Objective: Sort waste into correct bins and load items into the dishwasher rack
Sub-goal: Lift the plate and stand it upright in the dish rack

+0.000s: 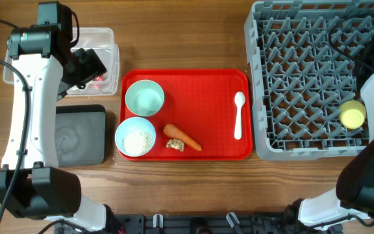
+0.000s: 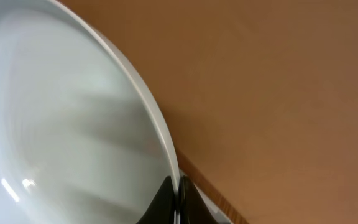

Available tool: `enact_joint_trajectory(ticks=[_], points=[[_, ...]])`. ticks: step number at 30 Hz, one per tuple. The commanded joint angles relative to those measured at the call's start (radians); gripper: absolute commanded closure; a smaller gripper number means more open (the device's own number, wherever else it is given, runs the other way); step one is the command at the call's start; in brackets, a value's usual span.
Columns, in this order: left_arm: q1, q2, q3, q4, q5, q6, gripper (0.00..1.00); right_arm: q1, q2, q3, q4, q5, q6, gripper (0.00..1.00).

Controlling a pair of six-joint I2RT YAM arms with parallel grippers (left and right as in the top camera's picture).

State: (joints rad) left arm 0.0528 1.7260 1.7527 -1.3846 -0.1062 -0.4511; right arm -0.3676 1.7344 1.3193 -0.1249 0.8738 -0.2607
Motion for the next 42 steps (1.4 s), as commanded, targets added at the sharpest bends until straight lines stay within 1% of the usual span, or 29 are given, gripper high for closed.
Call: enact_joint_trajectory(ticks=[1,6,14,17,22,23,24,26,32,34,38,41,42], points=[[0.004,-0.009,0.007,0.000,0.009,-0.006,0.05,0.000,0.016,0.014,0.019,0.061,-0.031,0.96],[0.004,-0.010,0.007,0.001,0.009,-0.006,0.04,0.000,0.017,0.014,-0.024,-0.002,-0.027,0.96],[0.004,-0.010,0.007,0.000,0.009,-0.006,0.04,-0.007,0.040,0.014,-0.052,-0.014,-0.025,0.96],[0.004,-0.009,0.007,0.003,0.009,-0.006,0.04,0.006,0.040,0.014,-0.057,-0.119,-0.027,0.96],[0.004,-0.010,0.007,0.004,0.009,-0.006,0.04,0.063,0.040,0.014,-0.099,-0.187,-0.027,0.95],[0.004,-0.009,0.007,0.004,0.009,-0.006,0.04,0.077,0.040,0.014,-0.116,-0.205,-0.027,0.94],[0.004,-0.009,0.007,0.004,0.009,-0.006,0.04,0.090,0.040,0.014,-0.138,-0.216,-0.027,0.88],[0.004,-0.010,0.007,0.003,0.009,-0.006,0.04,0.110,0.040,0.014,-0.181,-0.218,-0.027,0.40],[0.004,-0.009,0.007,0.003,0.009,-0.006,0.02,0.119,0.024,0.014,-0.252,-0.244,0.007,0.25],[0.004,-0.009,0.007,0.003,0.009,-0.006,0.02,0.119,0.005,0.014,-0.269,-0.296,0.006,0.24],[0.004,-0.009,0.007,0.004,0.010,-0.006,0.02,0.137,-0.081,0.014,-0.308,-0.504,0.006,0.24],[0.004,-0.009,0.007,0.004,0.013,-0.006,0.00,0.172,-0.145,0.014,-0.344,-0.640,0.008,0.24],[0.003,-0.009,0.007,0.004,0.013,-0.006,0.00,0.215,-0.189,0.014,-0.389,-0.721,0.048,0.24]])
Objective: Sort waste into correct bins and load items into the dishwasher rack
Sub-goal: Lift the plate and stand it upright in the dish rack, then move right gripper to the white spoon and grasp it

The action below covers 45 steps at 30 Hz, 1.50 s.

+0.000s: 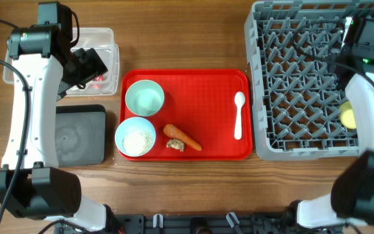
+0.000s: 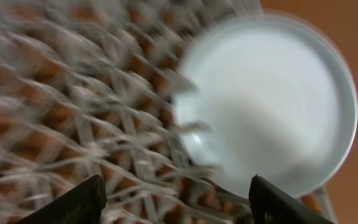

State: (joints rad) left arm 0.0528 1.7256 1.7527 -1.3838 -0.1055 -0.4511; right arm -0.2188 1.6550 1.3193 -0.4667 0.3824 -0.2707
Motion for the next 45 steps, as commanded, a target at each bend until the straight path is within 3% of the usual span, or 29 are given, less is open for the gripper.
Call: enact_joint_trajectory(ticks=[1,6,11,18,26,33,45], points=[[0.003,-0.009,0.007,0.003,0.012,-0.006,0.00,0.085,-0.122,0.014,-0.068,-0.256,0.073,0.24],[0.003,-0.009,0.007,0.003,0.012,-0.006,0.00,0.238,-0.150,0.014,-0.197,-0.384,0.209,0.26],[0.003,-0.009,0.007,0.003,0.012,-0.006,0.00,0.438,-0.119,0.014,-0.286,-0.391,0.362,0.25],[0.003,-0.009,0.007,0.003,0.012,-0.006,0.00,0.620,0.032,0.014,-0.348,-0.365,0.607,0.26],[0.003,-0.009,0.007,0.003,0.011,-0.006,0.00,0.687,0.201,0.014,-0.354,-0.254,0.806,0.27],[0.003,-0.009,0.007,0.002,0.012,-0.006,0.00,0.686,0.255,0.014,-0.294,-0.082,0.828,0.26],[0.003,-0.009,0.007,0.000,0.012,-0.006,0.00,0.672,0.352,0.014,-0.276,-0.066,0.827,0.26]])
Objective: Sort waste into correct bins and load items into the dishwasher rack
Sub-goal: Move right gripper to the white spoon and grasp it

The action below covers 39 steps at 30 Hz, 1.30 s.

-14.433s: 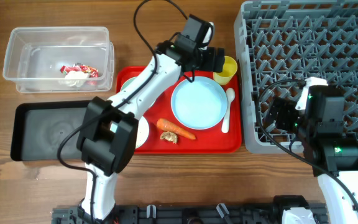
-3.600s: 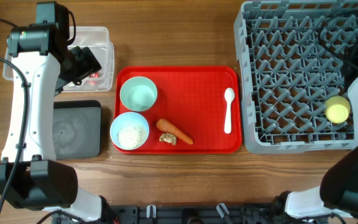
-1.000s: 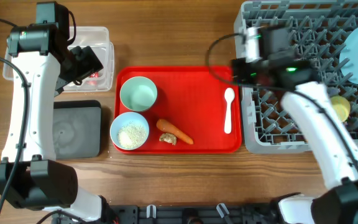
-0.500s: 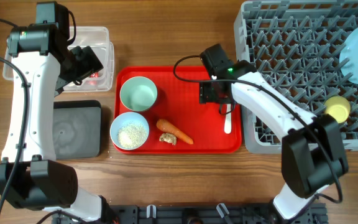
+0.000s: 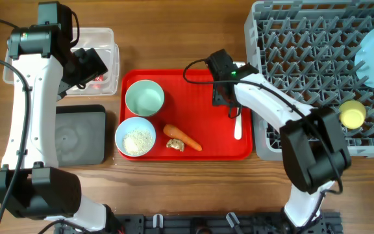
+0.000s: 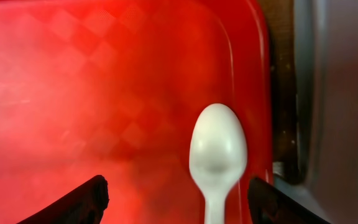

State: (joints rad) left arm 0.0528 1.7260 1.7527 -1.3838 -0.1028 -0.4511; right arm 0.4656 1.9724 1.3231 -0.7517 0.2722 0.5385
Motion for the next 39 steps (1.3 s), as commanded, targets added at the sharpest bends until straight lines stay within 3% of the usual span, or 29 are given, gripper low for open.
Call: enact_joint_trajectory(ticks=[1,7,14,24,30,39], points=[[0.003,-0.009,0.007,-0.001,0.009,-0.006,0.00,-0.015,0.043,0.010,0.011,0.057,0.018,0.25],[0.003,-0.009,0.007,-0.001,0.009,-0.006,0.00,-0.034,0.051,0.010,0.015,0.058,0.014,0.25],[0.003,-0.009,0.007,-0.001,0.009,-0.006,0.00,-0.038,0.051,0.010,0.026,-0.137,-0.071,0.25],[0.003,-0.009,0.007,-0.001,0.009,-0.006,0.00,-0.038,0.051,0.010,0.027,-0.238,-0.096,0.19],[0.003,-0.009,0.007,-0.002,0.009,-0.006,0.00,-0.038,0.051,0.010,0.030,-0.113,-0.109,0.20],[0.003,-0.009,0.007,-0.002,0.009,-0.006,0.00,-0.043,0.051,0.010,0.026,-0.152,-0.280,0.37]])
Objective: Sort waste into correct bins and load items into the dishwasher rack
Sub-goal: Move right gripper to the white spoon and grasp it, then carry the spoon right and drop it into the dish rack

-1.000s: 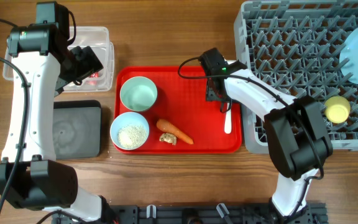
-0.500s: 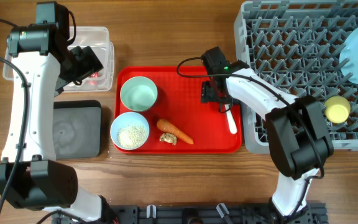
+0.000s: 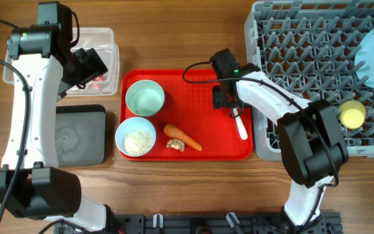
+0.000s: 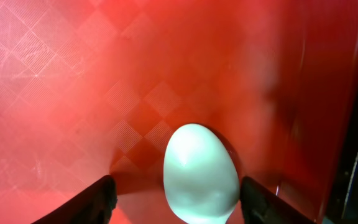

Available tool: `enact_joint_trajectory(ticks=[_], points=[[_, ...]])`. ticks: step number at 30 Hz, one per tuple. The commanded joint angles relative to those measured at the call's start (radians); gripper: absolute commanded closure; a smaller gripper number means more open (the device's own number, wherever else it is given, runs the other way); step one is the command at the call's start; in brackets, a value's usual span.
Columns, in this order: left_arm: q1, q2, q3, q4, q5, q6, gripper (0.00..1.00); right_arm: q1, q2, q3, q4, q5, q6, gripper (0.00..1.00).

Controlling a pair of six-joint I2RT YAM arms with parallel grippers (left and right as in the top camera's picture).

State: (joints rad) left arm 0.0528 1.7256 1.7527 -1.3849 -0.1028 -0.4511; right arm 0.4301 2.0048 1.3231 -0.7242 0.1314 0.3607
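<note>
A white spoon (image 3: 241, 126) lies on the red tray (image 3: 200, 88) near its right rim, handle slanting toward the rack. My right gripper (image 3: 233, 106) is low over it. In the right wrist view the spoon's bowl (image 4: 201, 171) sits between the open right gripper (image 4: 180, 202) fingers (image 4: 98, 199), which stand a little apart from it on each side. My left gripper (image 3: 87, 65) hovers over the clear plastic bin (image 3: 106, 45) at the upper left; its jaws do not show. The grey dishwasher rack (image 3: 304, 78) holds a pale blue plate and a yellow cup (image 3: 352, 114).
On the tray's left side are a pale green cup (image 3: 145, 97), a bowl of rice (image 3: 136, 136), a carrot (image 3: 182, 137) and a brown food scrap (image 3: 175, 145). A black bin (image 3: 80, 134) sits left of the tray.
My right gripper has come down closer over the spoon's bowl, still open. The spoon's handle now slants toward the rack instead of lying straight. The left arm has not moved.
My right gripper was first shut on the rim of the blue plate at the rack's right side. Then it was open with the plate standing in the rack. Then it hung open above the spoon on the tray, and now it straddles the spoon's bowl.
</note>
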Motion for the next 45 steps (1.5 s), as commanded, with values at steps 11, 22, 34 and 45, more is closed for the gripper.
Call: enact_joint_trajectory(ticks=[11,22,34,45], points=[[0.003,-0.009,0.007,-0.001,0.009,-0.006,0.00,-0.007,0.019,0.010,-0.029,-0.025,-0.125,0.48],[0.002,-0.009,0.007,-0.001,0.009,-0.006,0.00,-0.007,0.019,0.010,-0.033,-0.028,-0.125,0.63],[0.002,-0.009,0.007,0.000,0.009,-0.006,0.00,-0.007,0.019,0.010,0.030,-0.028,-0.126,0.67],[0.000,-0.009,0.007,0.000,0.009,-0.006,0.00,-0.007,-0.082,0.013,0.025,-0.089,-0.123,0.63]])
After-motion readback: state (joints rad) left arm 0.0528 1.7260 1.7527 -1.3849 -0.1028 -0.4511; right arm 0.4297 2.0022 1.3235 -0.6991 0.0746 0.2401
